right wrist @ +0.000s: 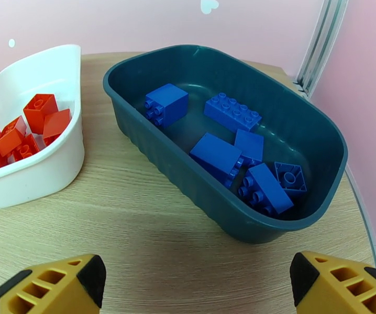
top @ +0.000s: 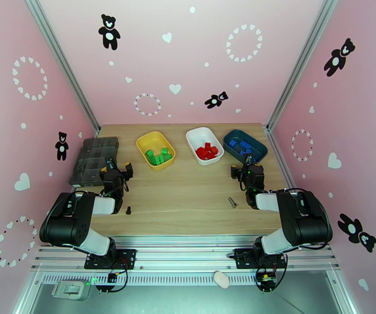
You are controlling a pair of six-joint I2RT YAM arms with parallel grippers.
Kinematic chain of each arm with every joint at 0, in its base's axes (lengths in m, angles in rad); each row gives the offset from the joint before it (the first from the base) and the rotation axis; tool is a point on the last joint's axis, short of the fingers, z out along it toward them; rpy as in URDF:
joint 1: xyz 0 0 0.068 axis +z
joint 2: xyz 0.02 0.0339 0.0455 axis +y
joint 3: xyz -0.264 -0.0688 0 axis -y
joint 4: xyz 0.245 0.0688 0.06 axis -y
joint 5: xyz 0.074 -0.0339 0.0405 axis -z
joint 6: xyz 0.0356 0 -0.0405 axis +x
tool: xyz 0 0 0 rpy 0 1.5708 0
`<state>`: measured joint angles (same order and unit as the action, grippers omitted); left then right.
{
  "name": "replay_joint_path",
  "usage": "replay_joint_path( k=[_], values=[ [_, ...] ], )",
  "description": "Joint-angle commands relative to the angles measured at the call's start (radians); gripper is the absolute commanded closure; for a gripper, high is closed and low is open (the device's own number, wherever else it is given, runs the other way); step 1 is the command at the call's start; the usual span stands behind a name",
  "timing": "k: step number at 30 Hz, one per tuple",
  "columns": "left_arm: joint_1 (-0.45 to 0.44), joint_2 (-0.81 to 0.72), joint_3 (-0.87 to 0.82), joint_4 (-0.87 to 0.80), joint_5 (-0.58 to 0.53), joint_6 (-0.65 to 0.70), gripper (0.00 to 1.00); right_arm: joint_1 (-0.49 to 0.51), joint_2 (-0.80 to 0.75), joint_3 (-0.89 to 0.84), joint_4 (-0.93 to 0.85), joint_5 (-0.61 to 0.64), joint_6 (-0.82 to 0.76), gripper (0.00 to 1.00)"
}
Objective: Sort the legos into containers by color
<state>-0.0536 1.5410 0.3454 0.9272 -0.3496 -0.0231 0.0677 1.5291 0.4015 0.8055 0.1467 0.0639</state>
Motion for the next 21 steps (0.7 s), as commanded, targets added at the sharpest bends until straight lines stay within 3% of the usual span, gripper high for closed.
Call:
replay_joint_path(
  k=[1, 21],
  values=[
    [0.006, -0.008, 0.010, -0.003, 0.017, -0.011, 0.02, 0.000, 0.000, 0.011, -0.016, -0.010, 0.001, 0.01],
    [0.006, -0.009, 0.010, -0.003, 0.015, -0.011, 0.02, -0.012, 0.002, 0.019, -0.028, -0.071, -0.011, 0.01]
  ],
)
